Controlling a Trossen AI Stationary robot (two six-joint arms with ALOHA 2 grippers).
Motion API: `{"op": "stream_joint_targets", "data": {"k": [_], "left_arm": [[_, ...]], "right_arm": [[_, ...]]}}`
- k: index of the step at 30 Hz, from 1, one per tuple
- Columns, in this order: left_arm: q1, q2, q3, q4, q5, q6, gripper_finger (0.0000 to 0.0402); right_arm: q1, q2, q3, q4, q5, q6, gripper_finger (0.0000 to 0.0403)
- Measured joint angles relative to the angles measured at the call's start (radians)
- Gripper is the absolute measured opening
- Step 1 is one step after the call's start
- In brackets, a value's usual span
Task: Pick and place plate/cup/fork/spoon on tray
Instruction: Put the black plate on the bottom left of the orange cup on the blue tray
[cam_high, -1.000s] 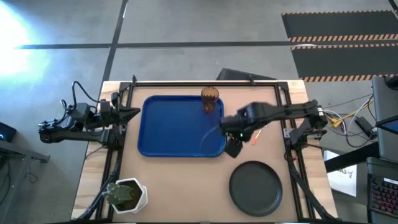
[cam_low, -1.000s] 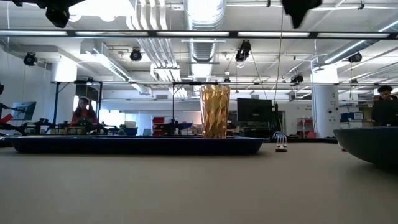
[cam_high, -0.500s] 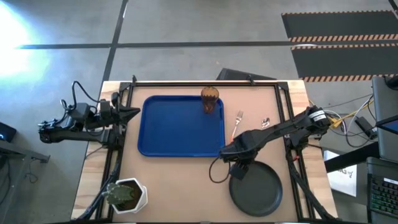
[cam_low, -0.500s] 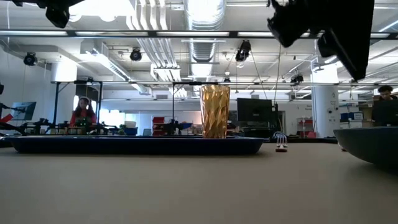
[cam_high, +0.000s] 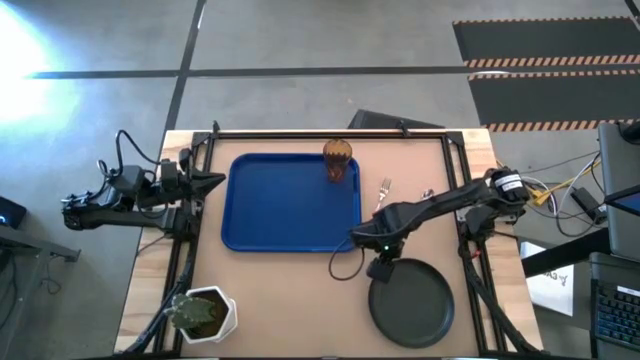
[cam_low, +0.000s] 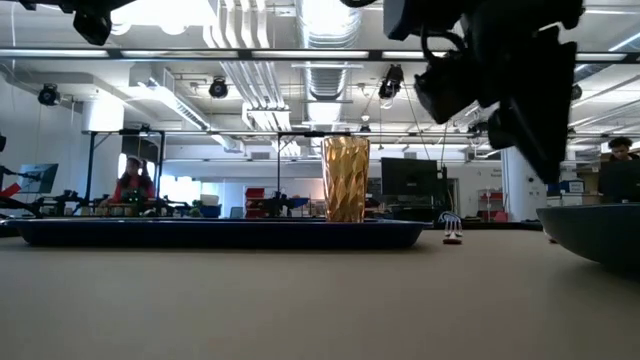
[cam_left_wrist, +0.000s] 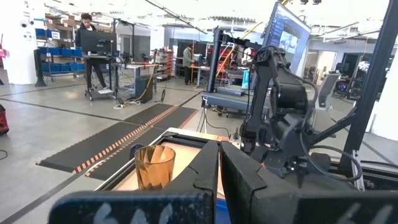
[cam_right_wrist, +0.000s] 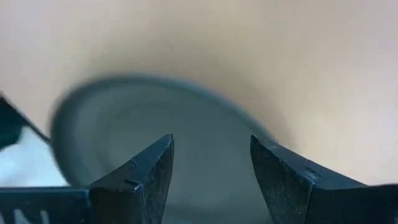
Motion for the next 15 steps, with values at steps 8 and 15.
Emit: {"op": "stream_joint_targets", "data": {"k": [8, 15], "left_arm": [[0.0, 0.0, 0.0, 0.0, 0.0, -0.001, 0.0], [0.0, 0.001, 0.0, 0.001, 0.0, -0.003, 0.0]], "right_arm": [[-0.01, -0.002, -0.064, 0.031, -0.003, -0.08, 0.0201], [-0.01, -0.041, -0.171, 0.038, -0.006, -0.098, 0.0201]]}}
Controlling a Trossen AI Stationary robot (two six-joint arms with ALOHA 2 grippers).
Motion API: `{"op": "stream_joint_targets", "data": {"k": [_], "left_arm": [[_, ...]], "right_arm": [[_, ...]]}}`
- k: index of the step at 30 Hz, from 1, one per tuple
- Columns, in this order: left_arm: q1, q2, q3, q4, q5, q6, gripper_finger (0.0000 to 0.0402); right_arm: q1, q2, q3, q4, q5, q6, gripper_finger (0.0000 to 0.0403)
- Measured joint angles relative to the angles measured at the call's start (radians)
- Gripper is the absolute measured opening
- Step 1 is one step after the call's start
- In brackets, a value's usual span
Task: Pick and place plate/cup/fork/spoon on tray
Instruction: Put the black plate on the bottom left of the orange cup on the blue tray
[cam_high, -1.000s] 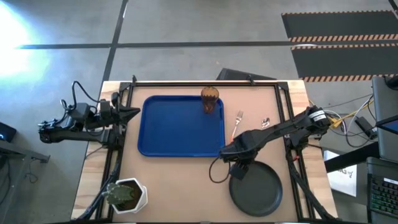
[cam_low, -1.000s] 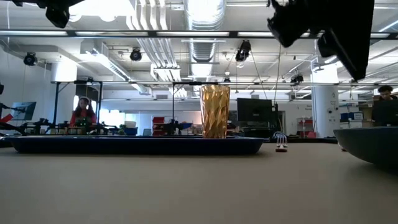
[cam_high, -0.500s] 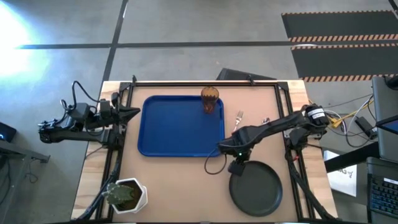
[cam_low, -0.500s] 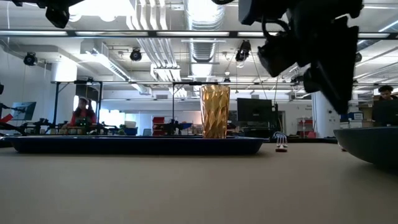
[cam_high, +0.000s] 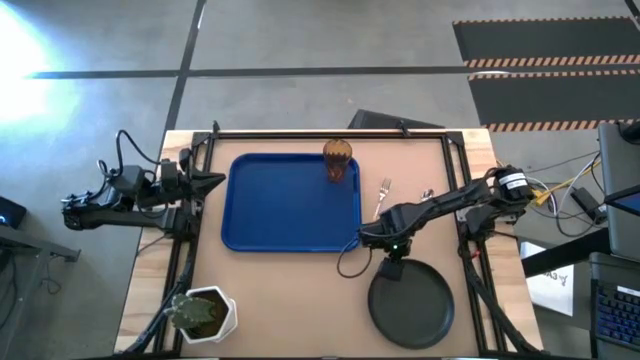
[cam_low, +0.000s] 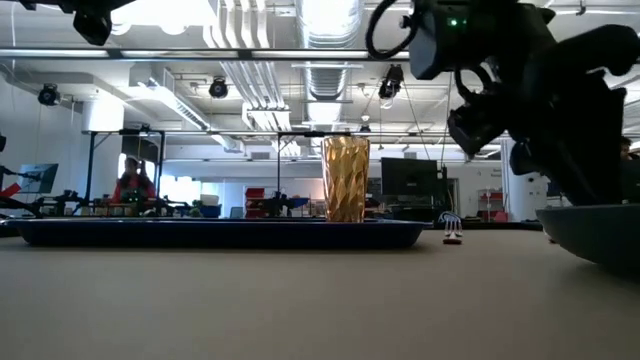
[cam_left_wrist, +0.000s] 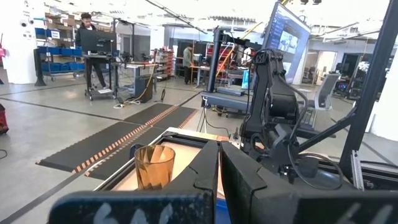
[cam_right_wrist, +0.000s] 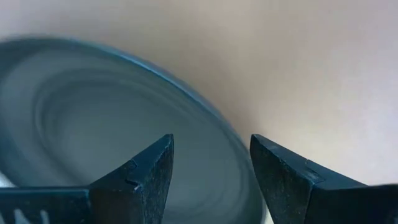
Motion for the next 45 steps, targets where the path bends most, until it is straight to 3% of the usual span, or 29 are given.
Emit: {"op": "stream_joint_targets", "data": {"k": [8, 15, 30, 40, 45], "left_arm": [[0.0, 0.0, -0.002, 0.022, 0.0, 0.0, 0.0], [0.0, 0.0, -0.002, 0.03, 0.0, 0.0, 0.0], [0.0, 0.0, -0.001, 0.049, 0.0, 0.003, 0.0], [0.0, 0.0, -0.001, 0.052, 0.0, 0.002, 0.0], [0.0, 0.0, -0.001, 0.052, 0.0, 0.002, 0.0]], "right_arm": [[0.0, -0.076, -0.086, 0.083, 0.012, 0.014, 0.0201], [0.0, -0.118, -0.068, 0.112, 0.04, 0.006, 0.0201], [0.0, -0.103, -0.117, 0.166, 0.062, -0.084, 0.0201], [0.0, -0.102, -0.176, 0.339, 0.06, -0.039, 0.0201], [0.0, -0.102, -0.206, 0.341, 0.036, -0.035, 0.0201]]}}
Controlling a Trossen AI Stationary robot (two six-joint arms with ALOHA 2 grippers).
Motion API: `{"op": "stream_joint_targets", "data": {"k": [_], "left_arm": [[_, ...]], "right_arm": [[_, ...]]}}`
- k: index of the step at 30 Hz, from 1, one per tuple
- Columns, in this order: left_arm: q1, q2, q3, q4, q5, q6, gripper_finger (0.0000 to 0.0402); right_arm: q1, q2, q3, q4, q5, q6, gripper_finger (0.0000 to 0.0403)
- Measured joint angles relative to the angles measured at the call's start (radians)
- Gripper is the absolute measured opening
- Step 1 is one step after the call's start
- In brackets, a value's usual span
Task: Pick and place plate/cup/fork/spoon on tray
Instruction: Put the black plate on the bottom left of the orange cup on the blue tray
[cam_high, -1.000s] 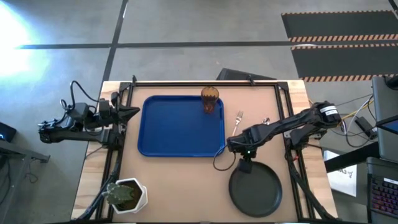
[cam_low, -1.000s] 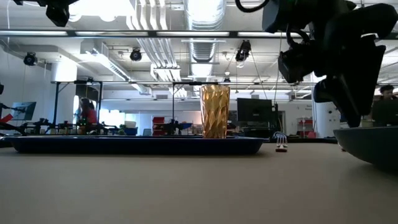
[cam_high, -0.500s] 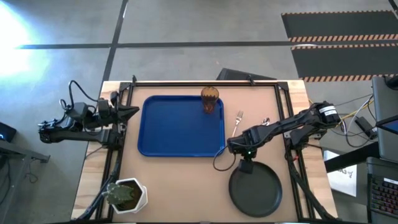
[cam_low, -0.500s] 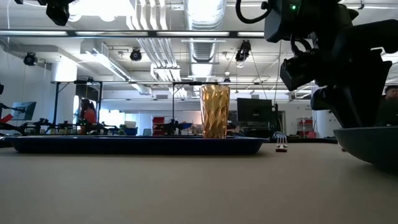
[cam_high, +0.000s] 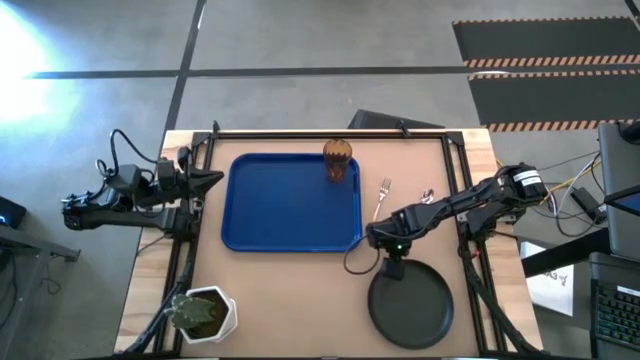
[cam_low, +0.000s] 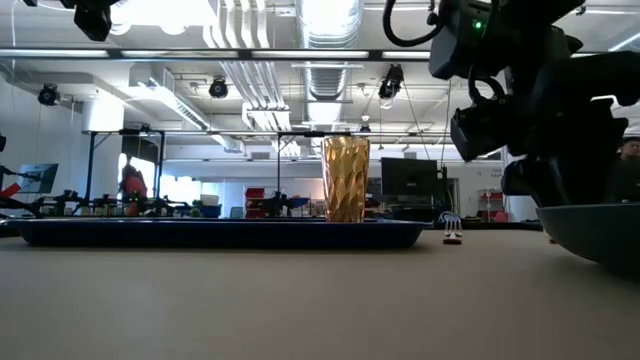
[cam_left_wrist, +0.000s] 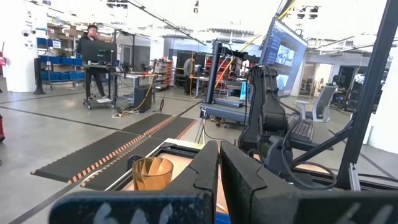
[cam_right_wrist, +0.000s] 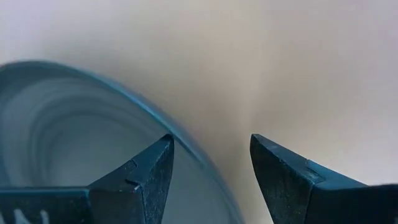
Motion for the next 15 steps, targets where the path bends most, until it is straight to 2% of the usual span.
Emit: {"op": "stream_joint_targets", "data": {"k": [15], "left_arm": [[0.0, 0.0, 0.0, -0.001, 0.0, 0.0, 0.0]], "right_arm": [[0.0, -0.001, -0.049, 0.037, -0.011, -0.003, 0.0197]]}}
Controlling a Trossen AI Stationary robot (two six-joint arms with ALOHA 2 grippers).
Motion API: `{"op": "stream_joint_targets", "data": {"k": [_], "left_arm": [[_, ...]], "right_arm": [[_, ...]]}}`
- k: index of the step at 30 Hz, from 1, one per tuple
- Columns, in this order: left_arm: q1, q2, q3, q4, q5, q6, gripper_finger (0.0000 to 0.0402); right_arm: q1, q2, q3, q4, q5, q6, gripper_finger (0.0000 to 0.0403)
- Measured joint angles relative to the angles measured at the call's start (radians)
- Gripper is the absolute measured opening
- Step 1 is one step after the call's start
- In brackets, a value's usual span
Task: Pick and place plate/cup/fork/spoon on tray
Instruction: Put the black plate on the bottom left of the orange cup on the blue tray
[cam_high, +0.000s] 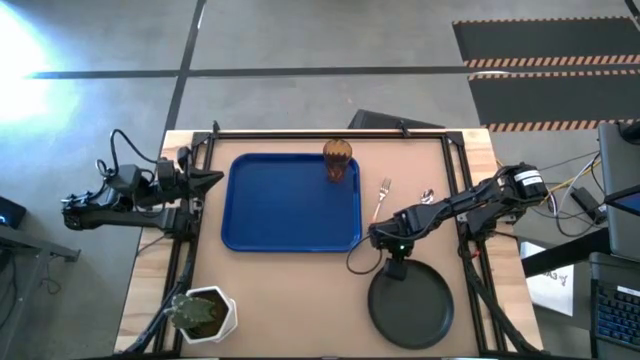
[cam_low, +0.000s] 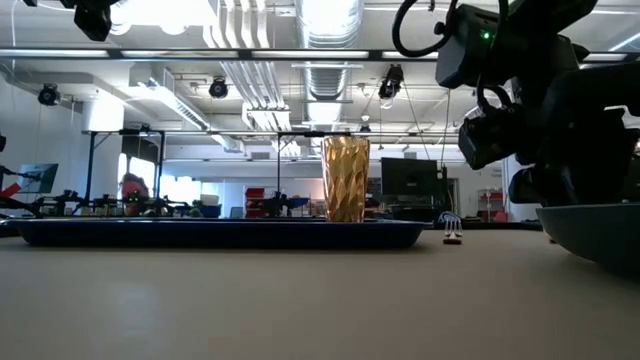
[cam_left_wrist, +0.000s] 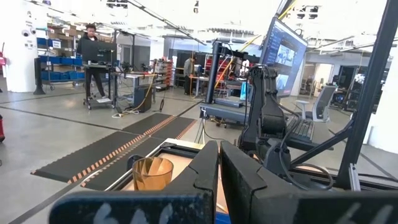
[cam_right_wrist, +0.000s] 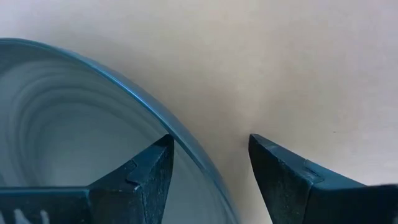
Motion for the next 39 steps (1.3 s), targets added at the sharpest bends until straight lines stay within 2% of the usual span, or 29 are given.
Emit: {"op": "stream_joint_targets", "data": {"k": [4, 10, 12, 20, 23, 31, 36, 39], "left_arm": [[0.0, 0.0, 0.0, 0.0, 0.0, 0.0, 0.0], [0.0, 0.0, 0.0, 0.0, 0.0, 0.001, 0.0], [0.0, 0.0, 0.0, 0.0, 0.0, 0.0, 0.0], [0.0, 0.0, 0.0, -0.001, 0.0, 0.001, 0.0], [0.0, 0.0, 0.0, -0.001, 0.0, 0.001, 0.0], [0.0, 0.0, 0.0, -0.003, 0.0, 0.001, 0.0], [0.0, 0.0, 0.0, -0.003, 0.0, 0.002, 0.0], [0.0, 0.0, 0.005, -0.003, 0.0, 0.01, 0.0]], "right_arm": [[-0.001, 0.0, -0.003, 0.005, 0.001, 0.0, 0.0157], [0.0, 0.001, -0.005, 0.041, -0.039, -0.002, 0.0029], [0.001, 0.001, -0.004, 0.094, -0.039, 0.045, 0.0017], [0.0, -0.004, 0.038, 0.401, -0.016, 0.221, 0.0009], [0.0, -0.004, 0.092, 0.462, 0.032, 0.236, 0.0009], [-0.026, -0.002, 0.309, 0.482, 0.29, 0.087, 0.0009], [-0.076, -0.002, 0.45, 0.475, 0.341, -0.063, 0.0009], [-0.126, -0.002, 0.543, 0.383, 0.34, -0.13, 0.0008]]}}
